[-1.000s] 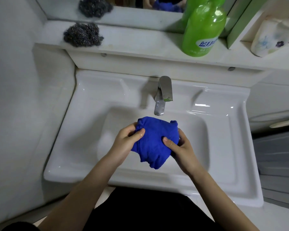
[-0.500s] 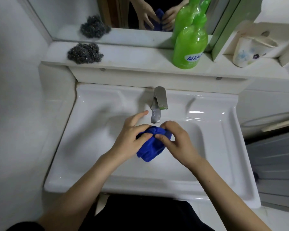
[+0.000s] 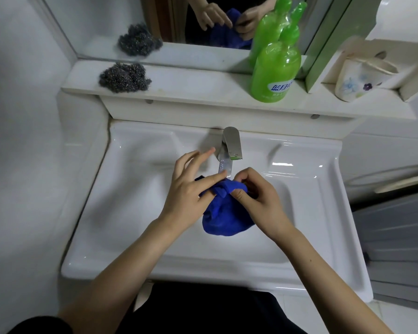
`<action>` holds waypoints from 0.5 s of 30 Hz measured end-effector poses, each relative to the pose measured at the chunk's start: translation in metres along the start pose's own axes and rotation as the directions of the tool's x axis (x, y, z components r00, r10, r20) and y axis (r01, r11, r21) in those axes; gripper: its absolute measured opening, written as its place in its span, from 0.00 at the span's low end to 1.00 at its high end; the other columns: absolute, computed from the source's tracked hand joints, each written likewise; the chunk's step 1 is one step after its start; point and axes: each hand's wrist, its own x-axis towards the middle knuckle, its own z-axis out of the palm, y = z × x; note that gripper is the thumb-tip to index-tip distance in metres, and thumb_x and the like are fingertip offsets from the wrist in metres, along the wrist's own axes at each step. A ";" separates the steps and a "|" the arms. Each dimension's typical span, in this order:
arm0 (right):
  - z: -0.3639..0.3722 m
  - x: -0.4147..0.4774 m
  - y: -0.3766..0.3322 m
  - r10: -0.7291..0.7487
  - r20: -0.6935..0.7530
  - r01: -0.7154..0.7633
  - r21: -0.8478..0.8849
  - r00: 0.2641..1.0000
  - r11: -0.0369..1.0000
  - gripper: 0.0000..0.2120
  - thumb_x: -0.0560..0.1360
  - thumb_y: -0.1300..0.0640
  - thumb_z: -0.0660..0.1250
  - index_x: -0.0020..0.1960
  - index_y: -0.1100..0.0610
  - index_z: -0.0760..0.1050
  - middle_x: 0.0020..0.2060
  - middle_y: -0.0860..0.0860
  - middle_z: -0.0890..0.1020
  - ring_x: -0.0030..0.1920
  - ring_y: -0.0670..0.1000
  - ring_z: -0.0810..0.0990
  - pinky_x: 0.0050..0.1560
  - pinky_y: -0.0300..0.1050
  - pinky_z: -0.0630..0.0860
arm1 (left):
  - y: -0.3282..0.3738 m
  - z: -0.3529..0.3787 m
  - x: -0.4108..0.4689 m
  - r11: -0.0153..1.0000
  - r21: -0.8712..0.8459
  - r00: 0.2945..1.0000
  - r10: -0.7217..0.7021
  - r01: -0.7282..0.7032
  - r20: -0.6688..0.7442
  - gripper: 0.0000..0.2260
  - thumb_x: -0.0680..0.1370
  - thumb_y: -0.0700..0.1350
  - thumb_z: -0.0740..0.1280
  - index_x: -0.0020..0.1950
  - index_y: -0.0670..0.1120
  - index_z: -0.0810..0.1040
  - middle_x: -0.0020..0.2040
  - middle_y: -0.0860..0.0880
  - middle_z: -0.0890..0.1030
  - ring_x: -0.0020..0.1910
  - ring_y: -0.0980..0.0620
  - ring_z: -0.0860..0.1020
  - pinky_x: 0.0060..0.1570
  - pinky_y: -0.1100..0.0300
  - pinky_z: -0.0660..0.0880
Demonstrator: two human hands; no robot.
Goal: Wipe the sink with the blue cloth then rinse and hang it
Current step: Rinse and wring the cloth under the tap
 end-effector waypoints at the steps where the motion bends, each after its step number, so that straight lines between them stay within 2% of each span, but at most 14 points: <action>1: 0.000 -0.001 0.002 0.013 0.006 -0.013 0.000 1.000 1.000 0.04 0.78 0.65 0.65 0.45 0.60 0.72 0.39 0.56 0.76 0.38 0.54 0.71 0.40 0.41 0.69 | 0.000 0.002 -0.002 1.000 0.007 1.000 0.003 -0.003 0.000 0.18 0.73 0.35 0.64 0.59 0.48 0.83 0.71 0.45 0.72 0.68 0.44 0.65 0.65 0.68 0.63; 2: 0.001 -0.002 0.003 0.022 0.004 -0.022 -0.001 1.000 1.000 0.04 0.78 0.65 0.65 0.45 0.60 0.72 0.39 0.57 0.76 0.38 0.56 0.71 0.40 0.43 0.69 | 0.001 0.003 -0.004 1.000 0.001 1.000 0.004 -0.004 0.008 0.17 0.74 0.36 0.62 0.58 0.47 0.83 0.68 0.45 0.74 0.66 0.45 0.67 0.65 0.65 0.65; 4: 0.000 -0.004 0.003 0.013 -0.014 -0.013 0.034 1.000 0.999 0.05 0.78 0.66 0.65 0.45 0.60 0.72 0.39 0.59 0.76 0.38 0.55 0.71 0.39 0.45 0.68 | 0.005 0.000 -0.007 0.994 -0.100 0.998 -0.031 0.037 0.060 0.12 0.75 0.39 0.60 0.53 0.46 0.81 0.55 0.46 0.81 0.55 0.47 0.74 0.66 0.56 0.68; 5: -0.001 -0.005 0.002 0.003 -0.021 -0.001 0.069 1.000 0.998 0.05 0.78 0.67 0.65 0.45 0.61 0.72 0.39 0.60 0.76 0.38 0.55 0.72 0.38 0.47 0.69 | 0.009 -0.005 -0.008 0.980 -0.177 0.991 -0.073 0.092 0.112 0.09 0.75 0.41 0.59 0.50 0.46 0.78 0.47 0.49 0.81 0.49 0.48 0.74 0.61 0.54 0.70; 7: -0.001 -0.006 -0.002 -0.007 -0.042 0.013 0.146 0.999 0.989 0.05 0.77 0.67 0.66 0.45 0.62 0.72 0.38 0.60 0.76 0.38 0.55 0.74 0.38 0.50 0.72 | 0.015 -0.011 -0.007 0.928 -0.283 0.958 -0.181 0.241 0.221 0.04 0.75 0.48 0.60 0.46 0.51 0.73 0.39 0.58 0.77 0.40 0.54 0.73 0.44 0.60 0.72; 8: 0.000 -0.006 -0.003 0.005 -0.055 0.005 0.172 0.998 0.985 0.05 0.77 0.67 0.67 0.44 0.62 0.72 0.37 0.58 0.77 0.38 0.53 0.75 0.38 0.47 0.73 | 0.014 -0.011 -0.007 0.891 -0.318 0.934 -0.244 0.323 0.262 0.04 0.73 0.51 0.62 0.44 0.52 0.73 0.36 0.58 0.76 0.37 0.56 0.72 0.39 0.63 0.70; 9: 0.000 -0.006 -0.003 0.027 -0.068 -0.013 0.188 0.997 0.982 0.05 0.77 0.66 0.67 0.44 0.62 0.72 0.36 0.56 0.78 0.38 0.51 0.77 0.38 0.43 0.74 | 0.012 -0.009 -0.006 0.836 -0.353 0.895 -0.319 0.420 0.310 0.08 0.71 0.55 0.64 0.42 0.51 0.74 0.34 0.57 0.76 0.35 0.57 0.72 0.36 0.63 0.69; 11: 0.003 -0.006 0.001 0.080 -0.095 -0.060 0.201 0.992 0.978 0.05 0.78 0.65 0.68 0.43 0.62 0.73 0.36 0.53 0.79 0.38 0.48 0.77 0.39 0.39 0.74 | 0.000 -0.005 -0.005 0.683 -0.393 0.774 -0.434 0.616 0.460 0.17 0.65 0.60 0.70 0.39 0.47 0.77 0.35 0.53 0.78 0.36 0.55 0.76 0.39 0.60 0.72; 13: 0.003 -0.007 0.009 0.147 -0.133 -0.114 0.230 0.980 0.967 0.07 0.78 0.63 0.68 0.43 0.63 0.73 0.36 0.53 0.79 0.37 0.49 0.77 0.39 0.40 0.73 | -0.014 -0.003 -0.009 0.573 -0.363 0.649 -0.440 0.735 0.621 0.17 0.62 0.58 0.75 0.40 0.48 0.80 0.39 0.55 0.80 0.41 0.56 0.79 0.43 0.61 0.74; 15: 0.000 -0.011 0.018 0.224 -0.152 -0.175 0.283 0.963 0.943 0.09 0.79 0.60 0.68 0.42 0.63 0.73 0.35 0.54 0.78 0.36 0.51 0.76 0.38 0.42 0.72 | -0.021 -0.006 -0.013 0.519 -0.354 0.580 -0.379 0.778 0.721 0.14 0.66 0.52 0.75 0.46 0.47 0.81 0.42 0.53 0.83 0.44 0.55 0.81 0.46 0.61 0.76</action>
